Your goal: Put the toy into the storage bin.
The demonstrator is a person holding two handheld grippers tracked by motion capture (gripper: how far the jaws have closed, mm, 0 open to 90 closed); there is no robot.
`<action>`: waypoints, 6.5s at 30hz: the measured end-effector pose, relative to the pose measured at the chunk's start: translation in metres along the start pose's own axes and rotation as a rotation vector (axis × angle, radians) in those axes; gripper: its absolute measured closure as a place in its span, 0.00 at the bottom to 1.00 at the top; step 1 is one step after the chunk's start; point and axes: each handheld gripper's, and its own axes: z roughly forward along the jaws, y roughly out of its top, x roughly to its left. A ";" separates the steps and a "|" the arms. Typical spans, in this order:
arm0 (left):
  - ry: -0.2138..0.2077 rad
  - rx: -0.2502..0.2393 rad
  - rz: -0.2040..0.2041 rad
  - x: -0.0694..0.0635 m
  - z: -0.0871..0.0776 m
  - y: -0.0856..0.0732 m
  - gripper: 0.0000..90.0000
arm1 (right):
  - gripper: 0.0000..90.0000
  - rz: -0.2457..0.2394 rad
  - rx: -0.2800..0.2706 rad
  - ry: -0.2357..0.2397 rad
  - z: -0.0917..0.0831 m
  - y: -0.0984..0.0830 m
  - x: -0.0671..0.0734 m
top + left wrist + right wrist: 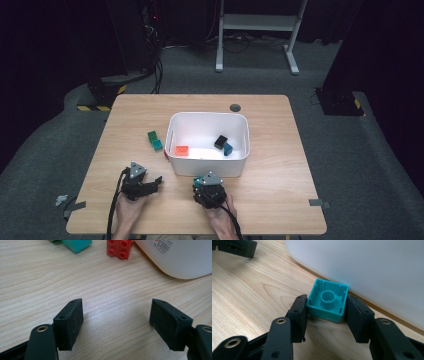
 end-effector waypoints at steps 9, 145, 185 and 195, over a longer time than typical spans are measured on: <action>0.002 0.001 0.000 0.000 0.000 0.000 0.31 | 0.66 -0.016 -0.007 0.035 -0.004 -0.003 -0.003; 0.005 0.005 0.001 -0.002 0.001 0.000 0.29 | 0.46 0.180 -0.251 -0.051 -0.124 -0.011 -0.181; 0.025 0.001 -0.078 0.035 0.012 0.042 0.28 | 0.40 0.180 0.019 -0.231 -0.057 -0.048 -0.199; 0.062 -0.023 -0.092 0.046 0.024 0.061 0.30 | 0.40 0.178 0.018 -0.231 -0.057 -0.048 -0.199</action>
